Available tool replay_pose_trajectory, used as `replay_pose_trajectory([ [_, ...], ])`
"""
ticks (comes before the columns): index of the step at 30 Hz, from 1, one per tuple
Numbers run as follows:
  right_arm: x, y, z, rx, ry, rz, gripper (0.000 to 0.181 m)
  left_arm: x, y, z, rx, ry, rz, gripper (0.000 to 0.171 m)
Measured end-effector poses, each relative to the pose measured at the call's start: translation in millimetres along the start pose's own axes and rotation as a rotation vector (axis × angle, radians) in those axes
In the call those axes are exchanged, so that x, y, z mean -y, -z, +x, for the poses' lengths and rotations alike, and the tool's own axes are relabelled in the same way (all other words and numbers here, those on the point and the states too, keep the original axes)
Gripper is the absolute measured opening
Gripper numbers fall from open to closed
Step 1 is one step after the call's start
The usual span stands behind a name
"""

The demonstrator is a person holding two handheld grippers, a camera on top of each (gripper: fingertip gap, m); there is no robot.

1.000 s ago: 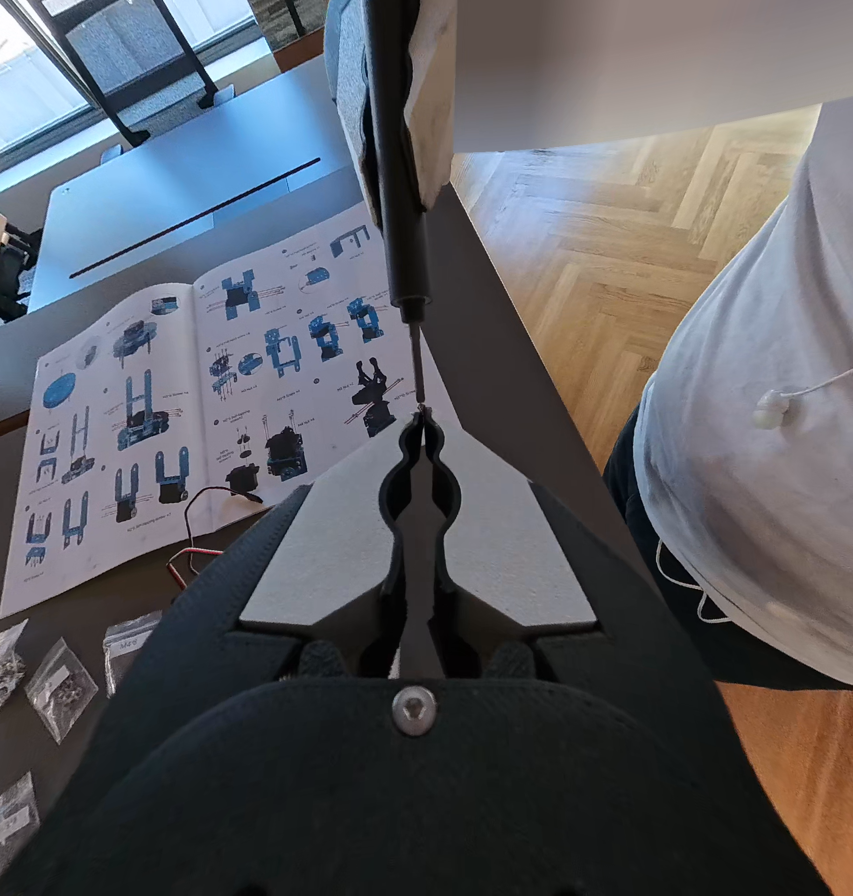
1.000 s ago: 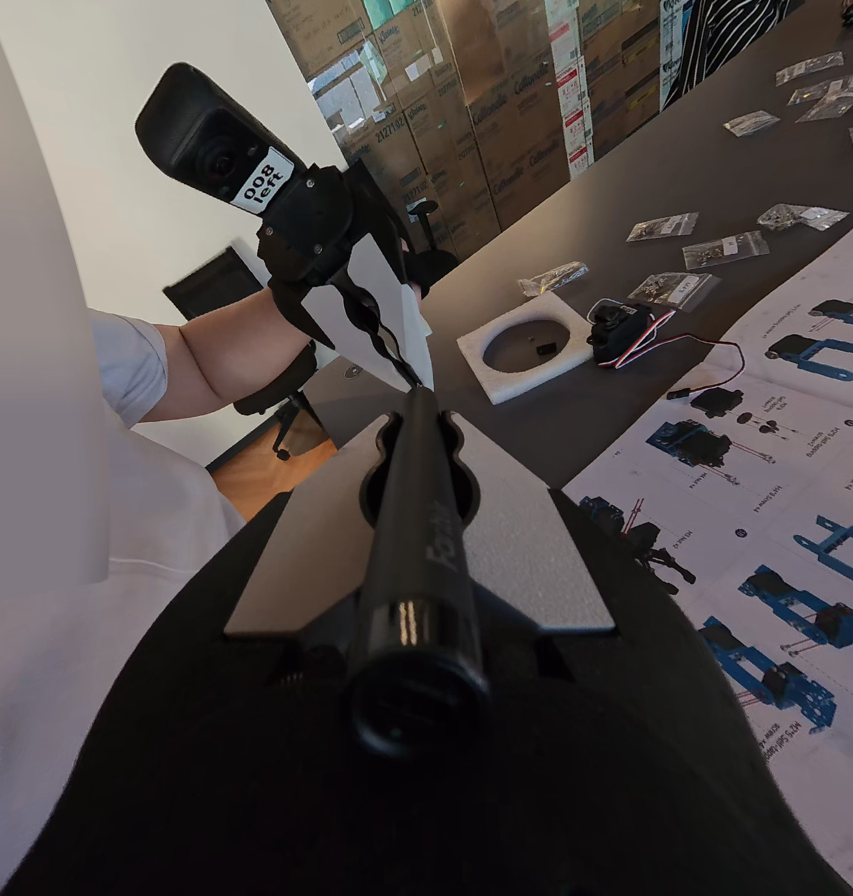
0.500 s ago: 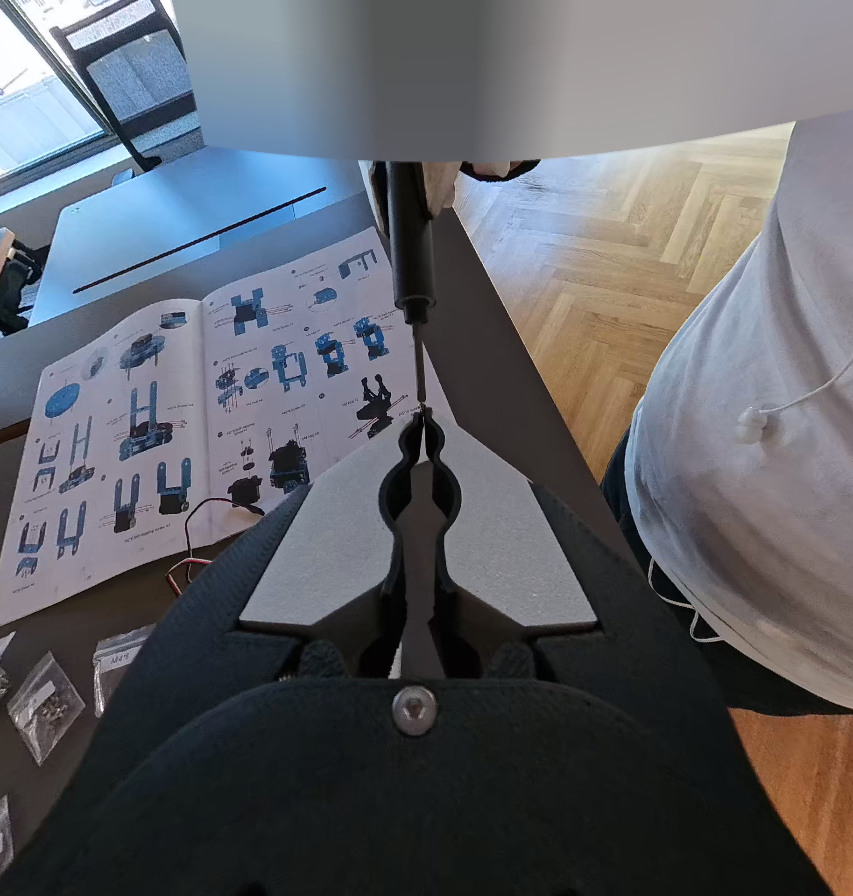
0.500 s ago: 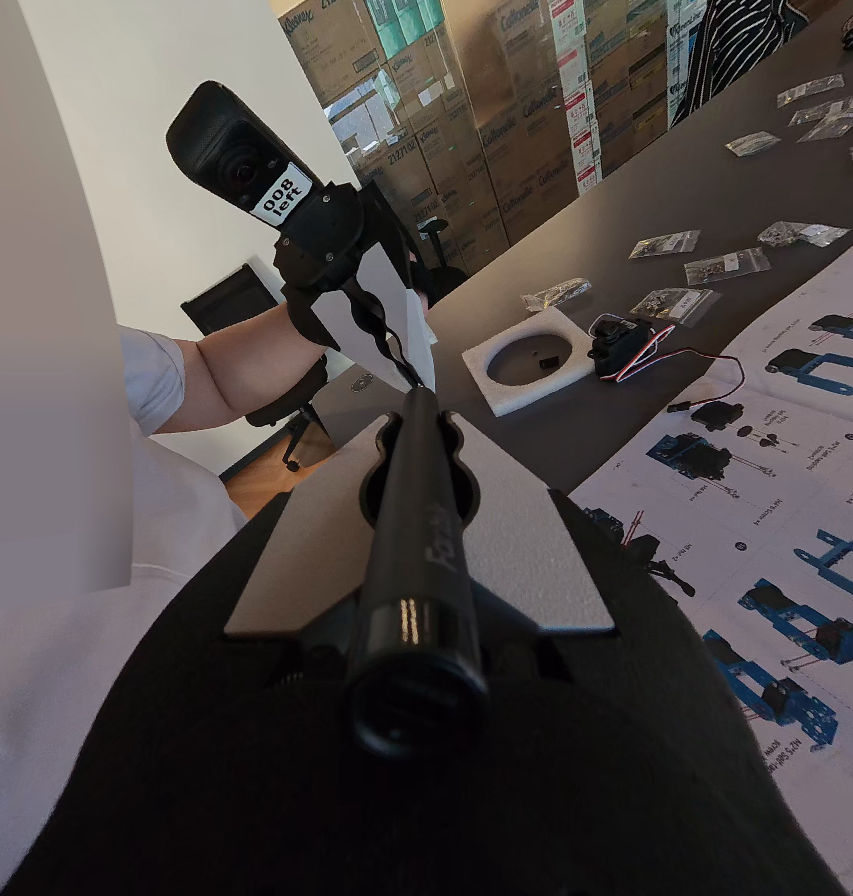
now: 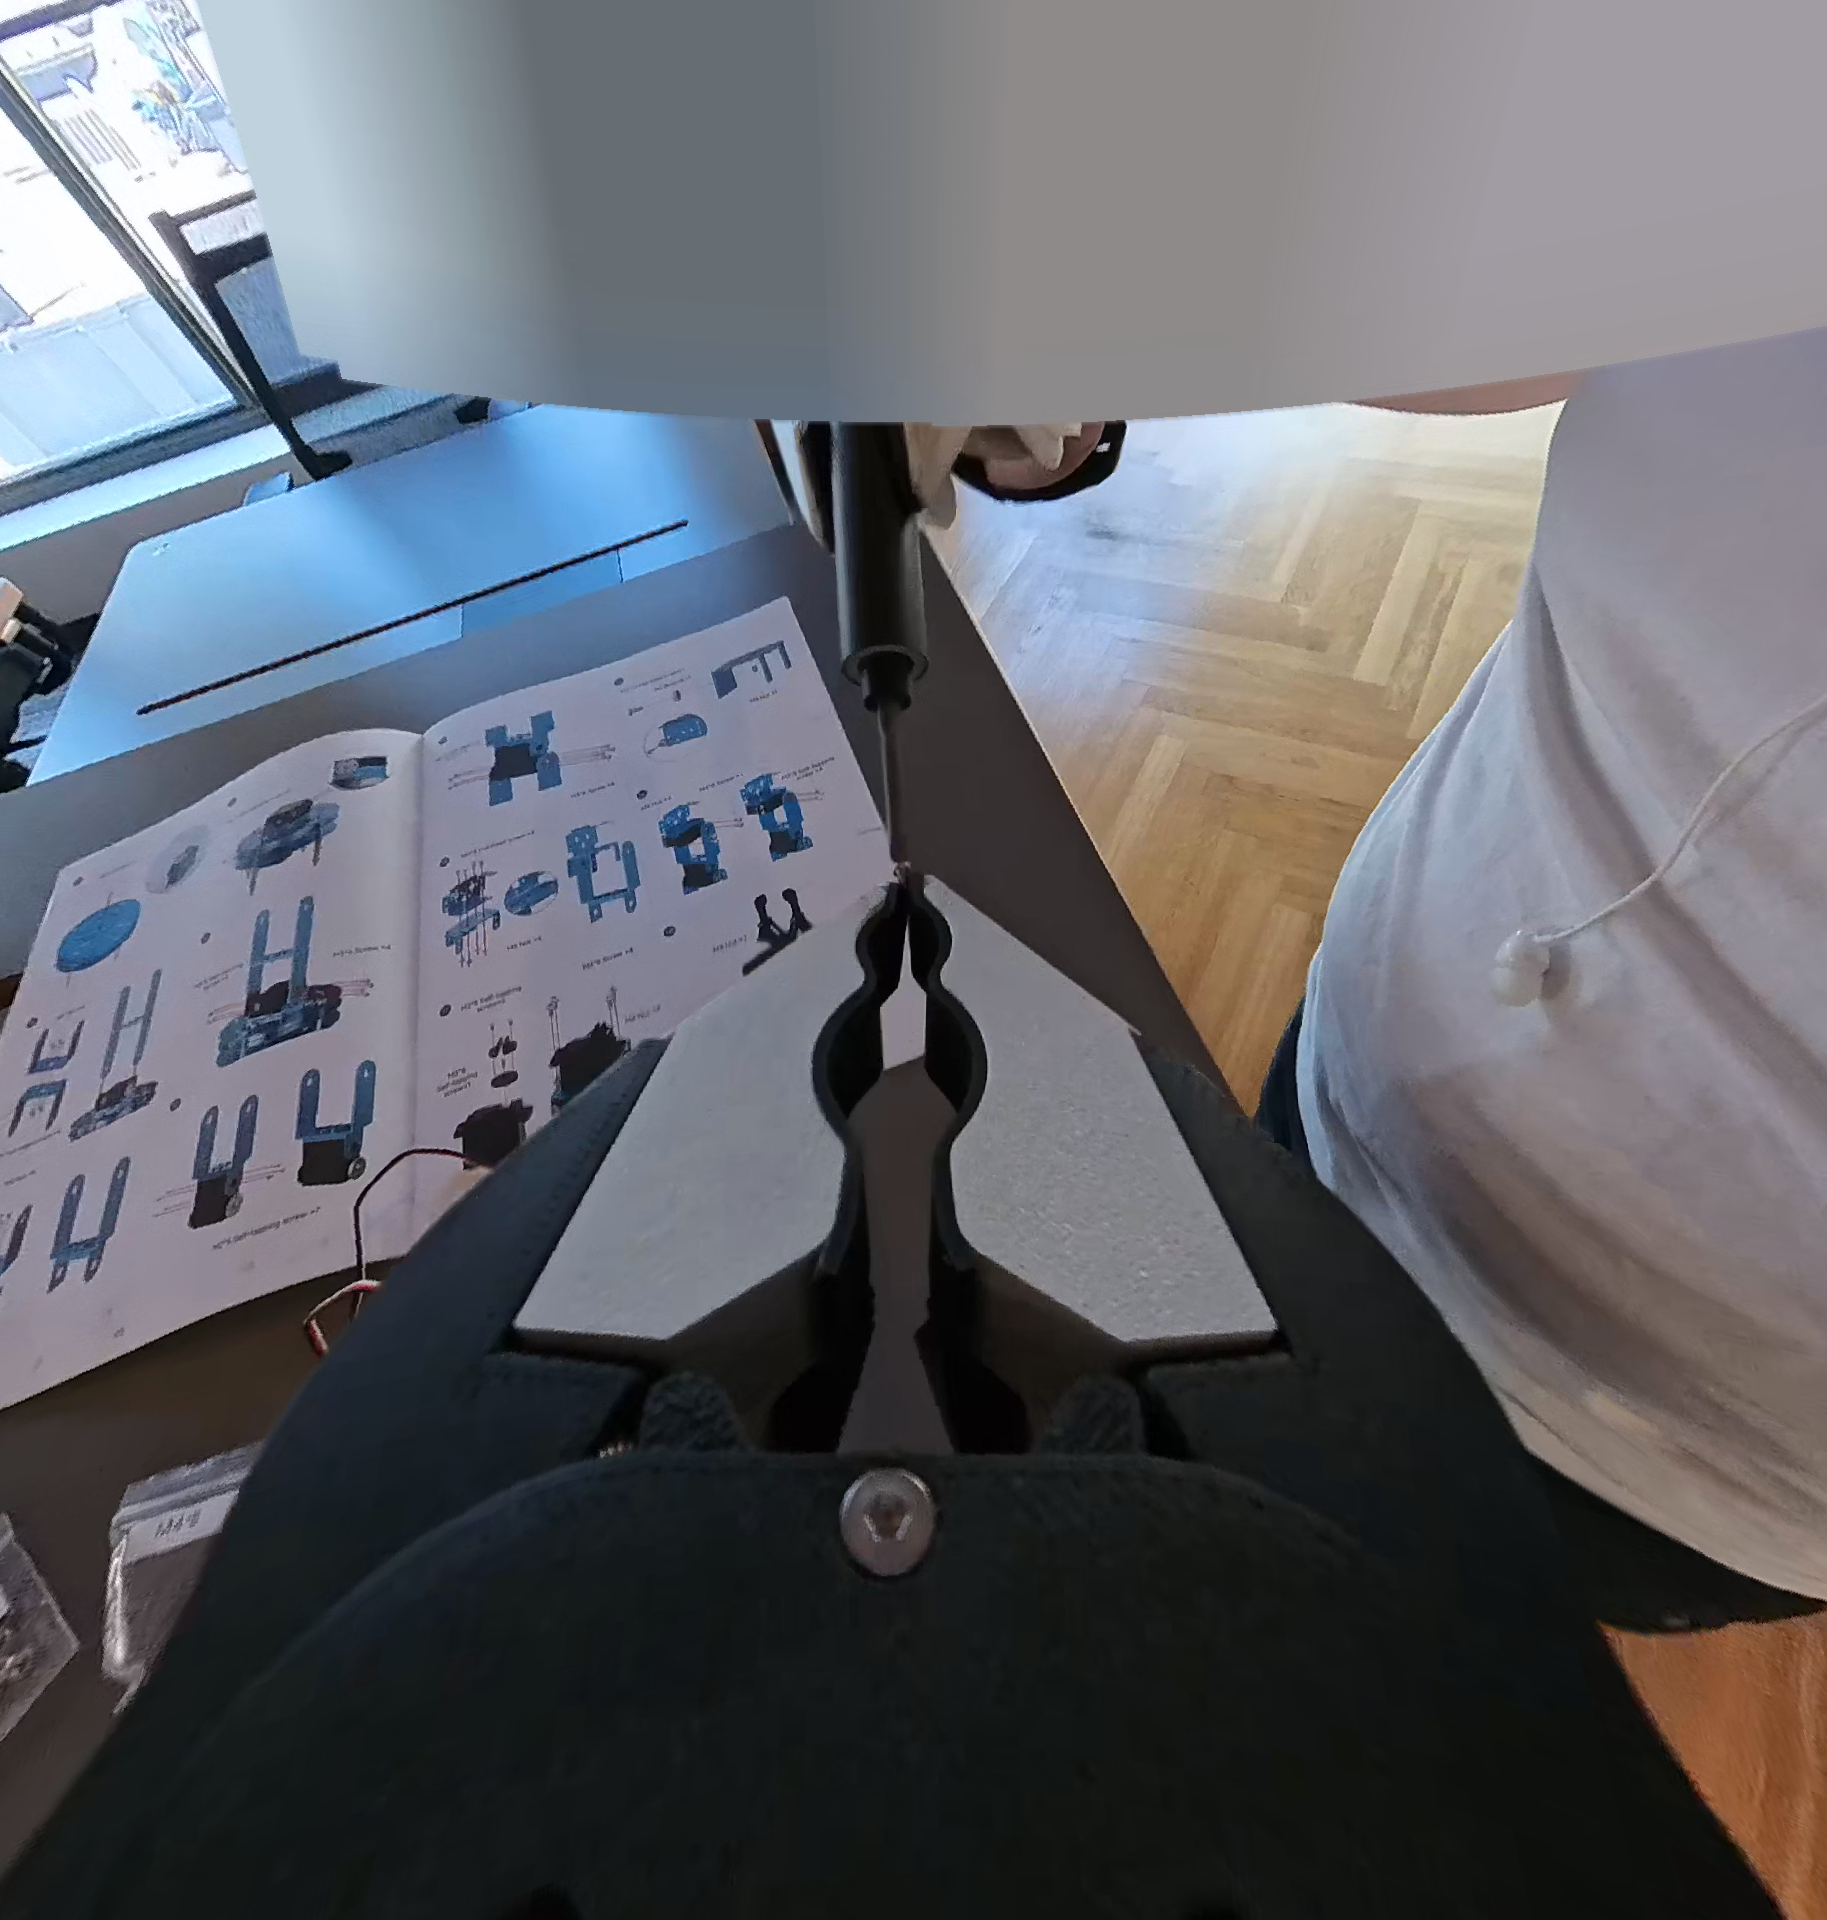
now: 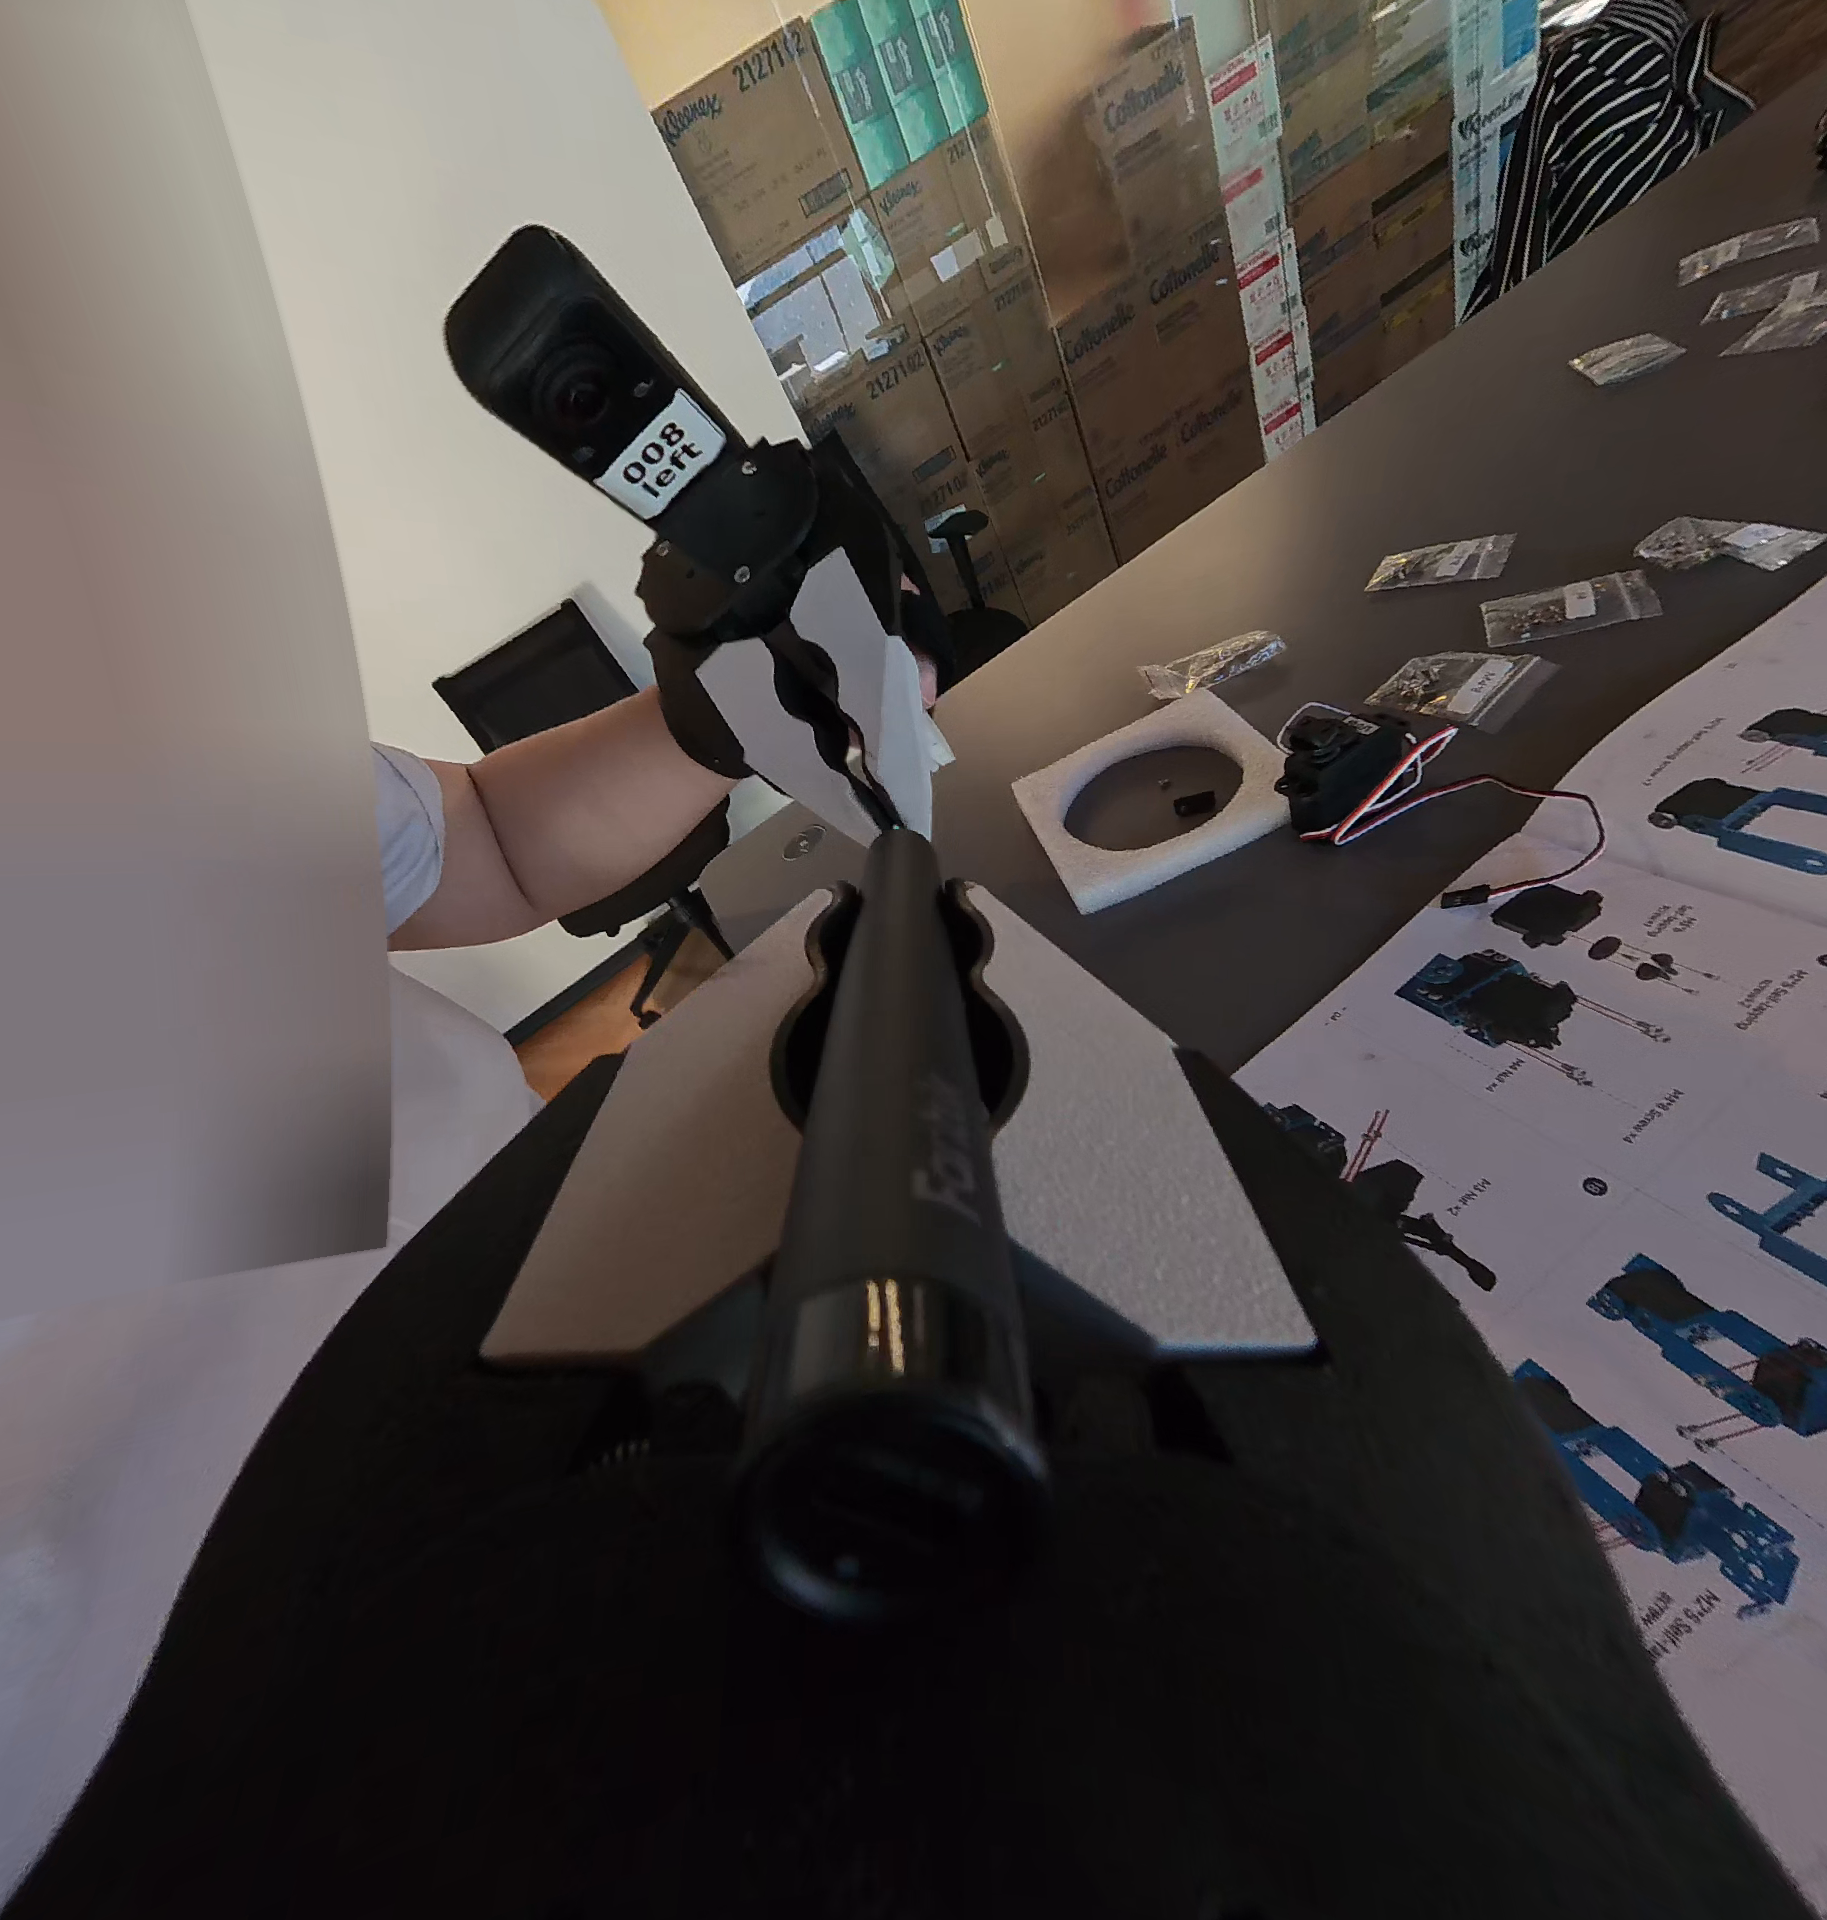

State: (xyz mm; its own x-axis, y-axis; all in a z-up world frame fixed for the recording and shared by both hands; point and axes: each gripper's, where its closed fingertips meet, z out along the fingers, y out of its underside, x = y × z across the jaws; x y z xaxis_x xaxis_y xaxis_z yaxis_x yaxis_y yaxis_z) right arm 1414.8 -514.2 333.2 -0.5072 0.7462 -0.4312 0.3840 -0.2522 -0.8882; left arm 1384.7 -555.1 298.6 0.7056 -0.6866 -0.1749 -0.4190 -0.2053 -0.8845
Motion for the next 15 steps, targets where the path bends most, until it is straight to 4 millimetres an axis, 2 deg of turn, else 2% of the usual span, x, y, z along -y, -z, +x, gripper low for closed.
replay_pose_trajectory([
  [7,9,8,-9,0.079,-0.052,0.089,0.016,24,7,4,-0.038,0.038,0.155,0.000],
  [15,11,14,-14,0.168,-0.157,0.169,0.016,40,9,11,-0.077,0.046,0.230,0.000],
])
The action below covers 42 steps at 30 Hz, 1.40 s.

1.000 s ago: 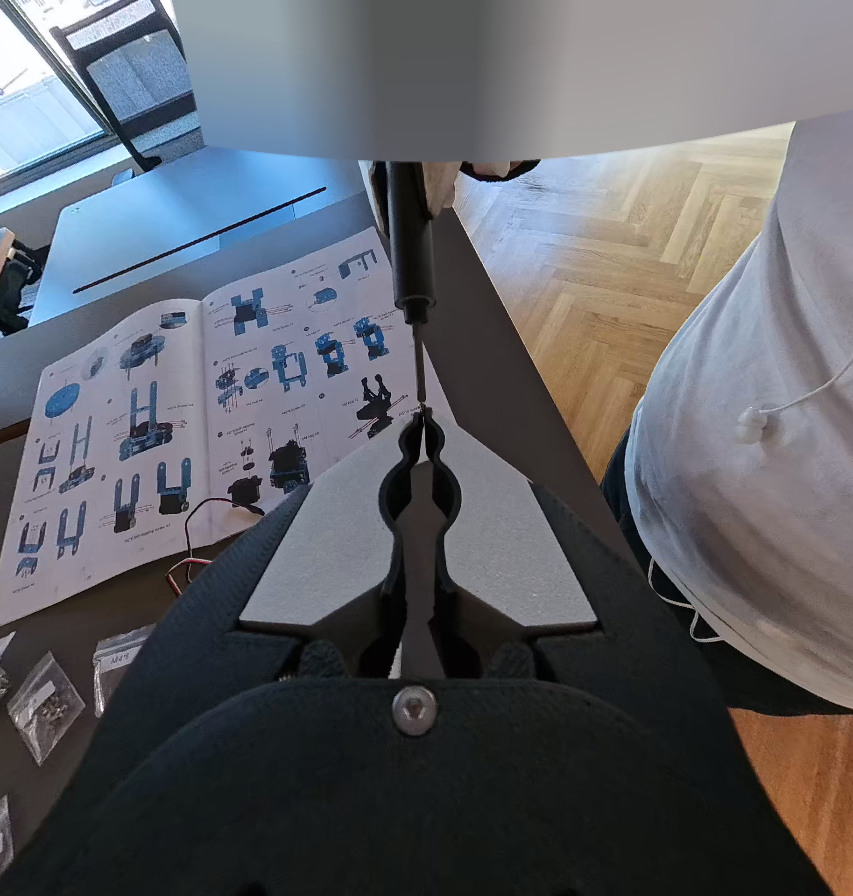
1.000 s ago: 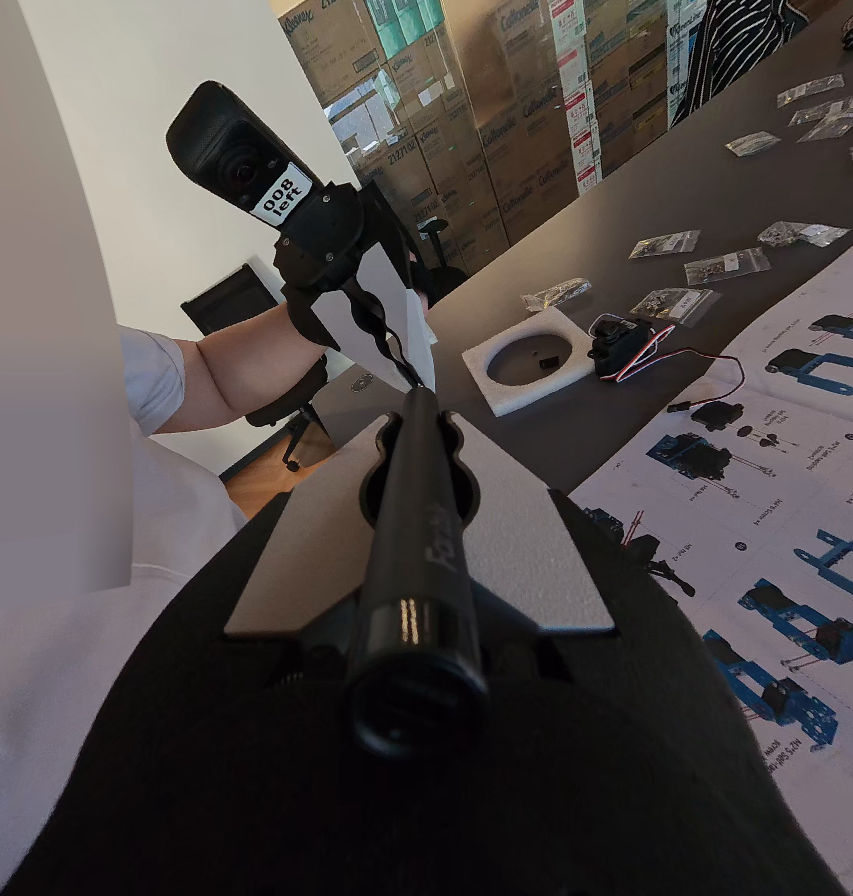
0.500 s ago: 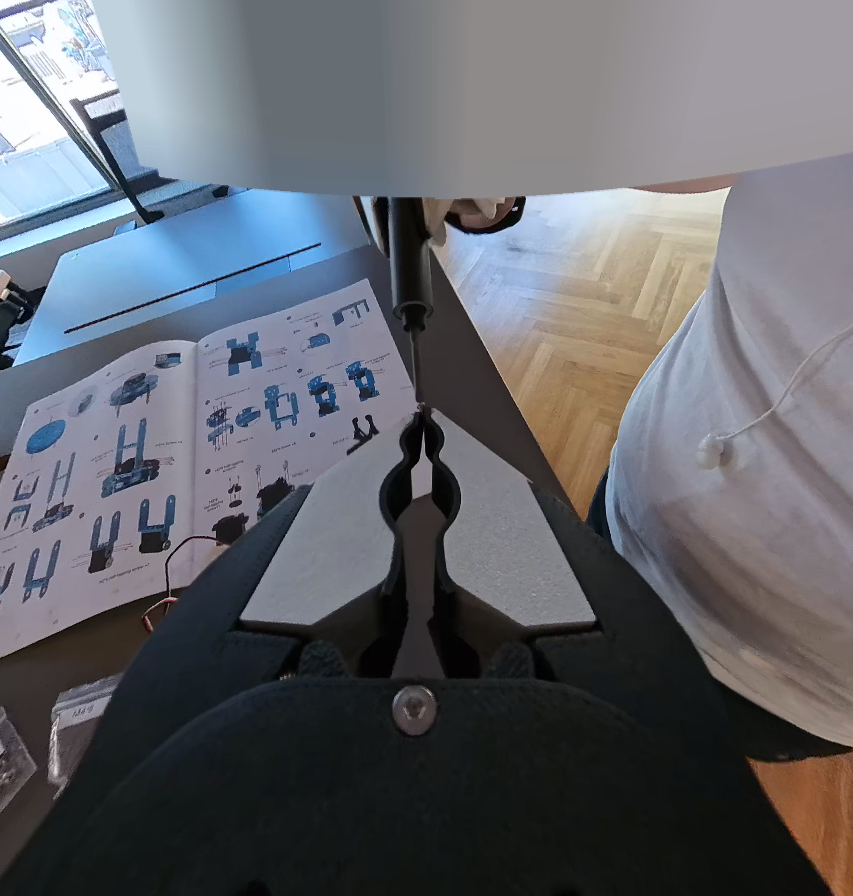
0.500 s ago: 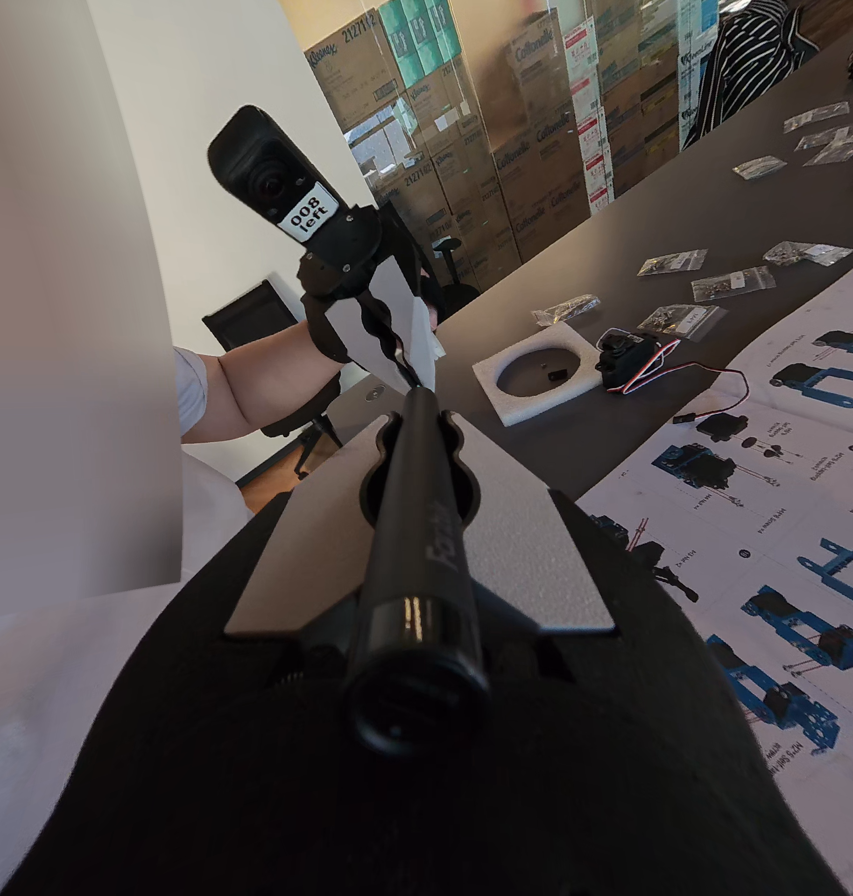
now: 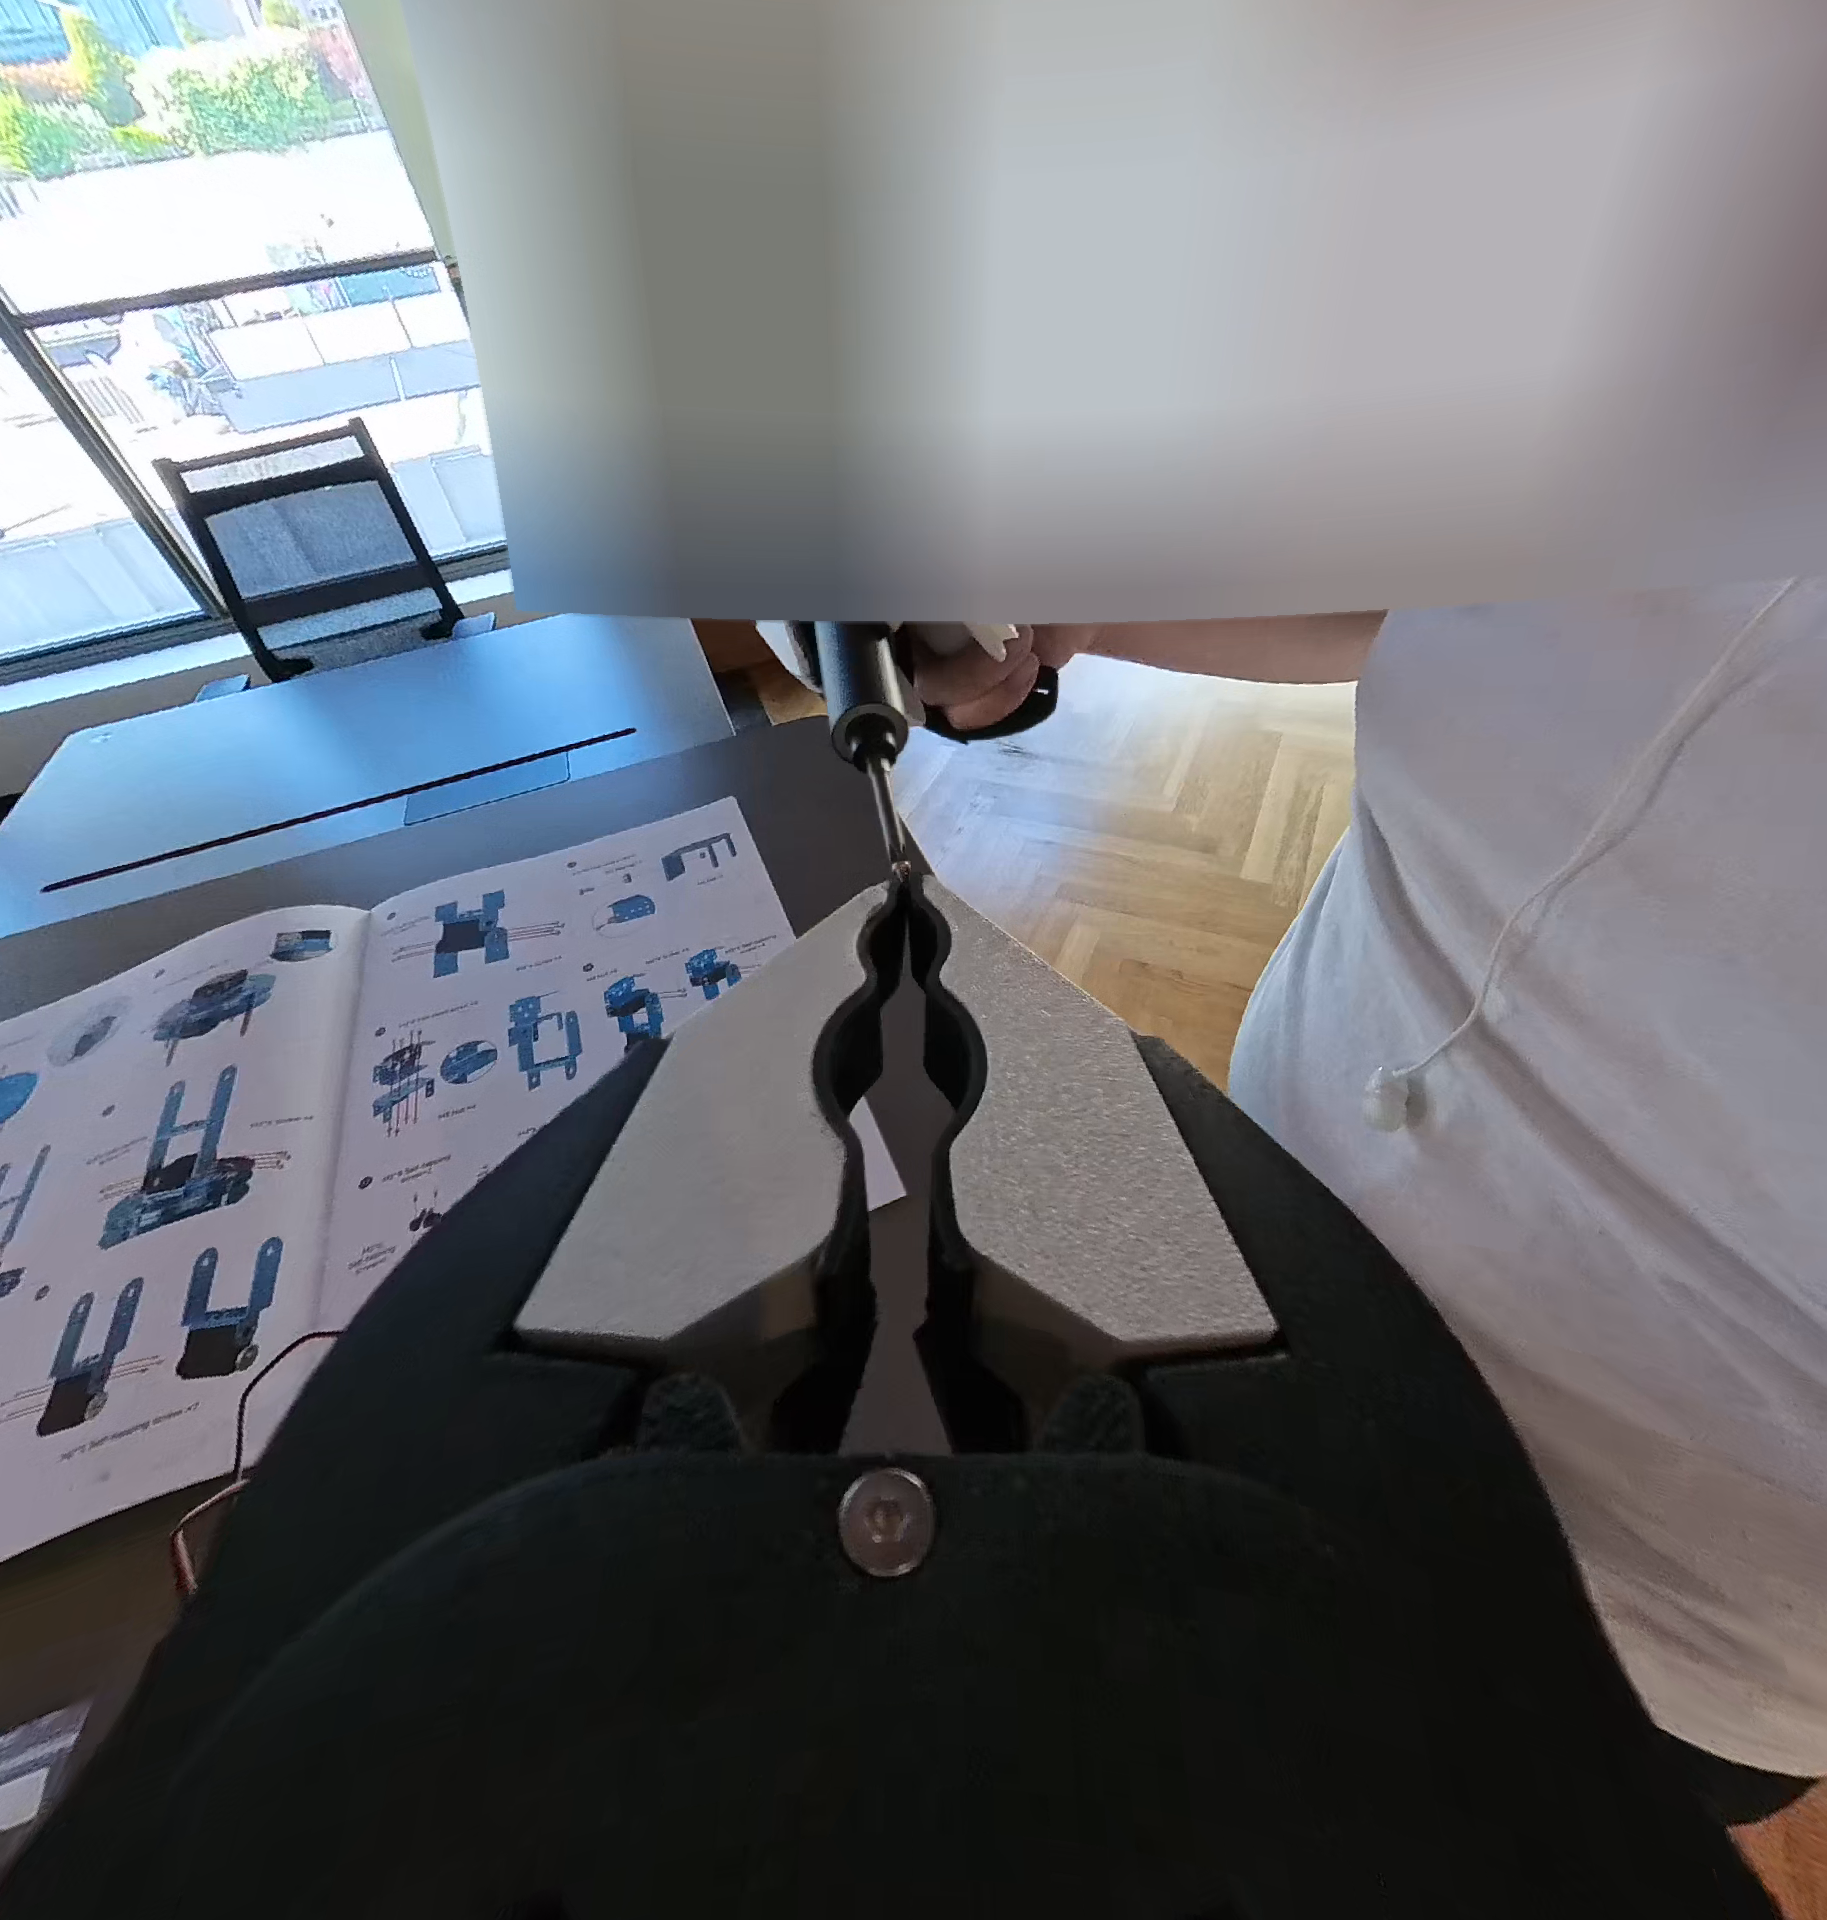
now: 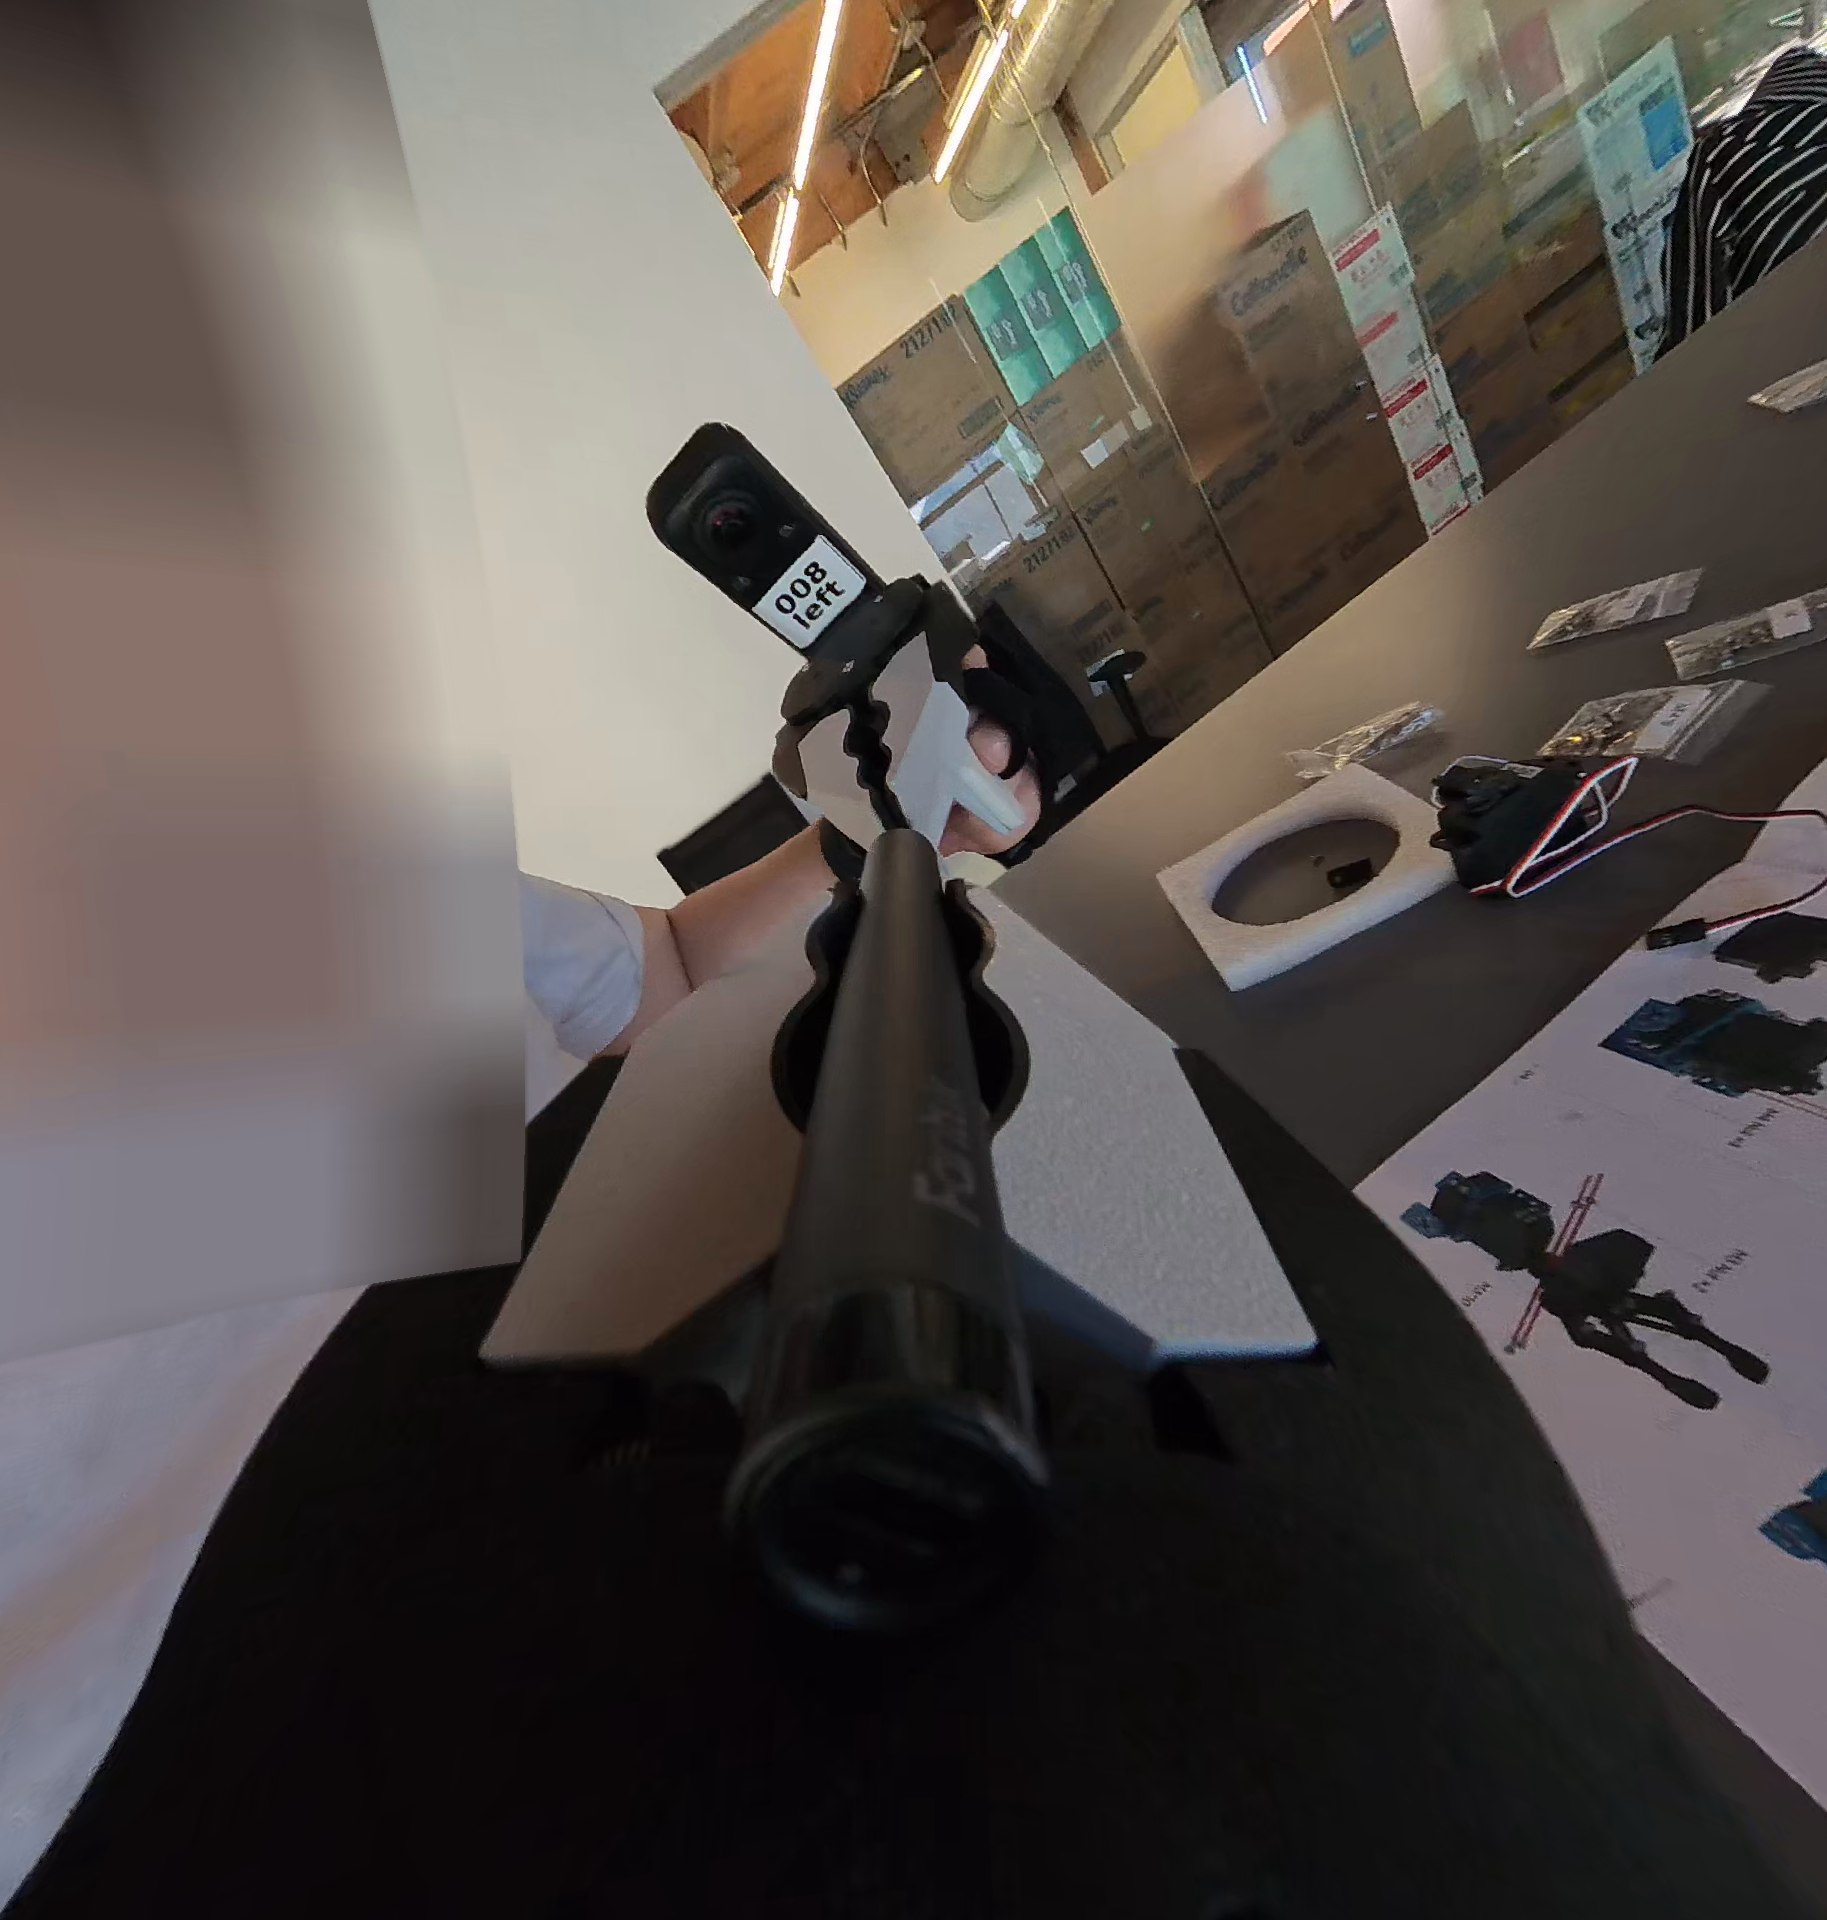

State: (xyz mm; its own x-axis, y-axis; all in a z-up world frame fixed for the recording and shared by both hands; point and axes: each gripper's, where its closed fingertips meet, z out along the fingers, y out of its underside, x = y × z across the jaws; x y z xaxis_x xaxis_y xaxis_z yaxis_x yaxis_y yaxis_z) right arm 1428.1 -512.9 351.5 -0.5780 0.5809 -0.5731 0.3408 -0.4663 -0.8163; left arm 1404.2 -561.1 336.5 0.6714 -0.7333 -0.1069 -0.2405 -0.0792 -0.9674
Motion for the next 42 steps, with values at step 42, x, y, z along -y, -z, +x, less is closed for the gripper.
replay_pose_trajectory([
  [42,57,-84,132,-0.142,0.271,-0.217,0.016,-122,110,-167,0.303,0.445,-0.075,0.025],
])
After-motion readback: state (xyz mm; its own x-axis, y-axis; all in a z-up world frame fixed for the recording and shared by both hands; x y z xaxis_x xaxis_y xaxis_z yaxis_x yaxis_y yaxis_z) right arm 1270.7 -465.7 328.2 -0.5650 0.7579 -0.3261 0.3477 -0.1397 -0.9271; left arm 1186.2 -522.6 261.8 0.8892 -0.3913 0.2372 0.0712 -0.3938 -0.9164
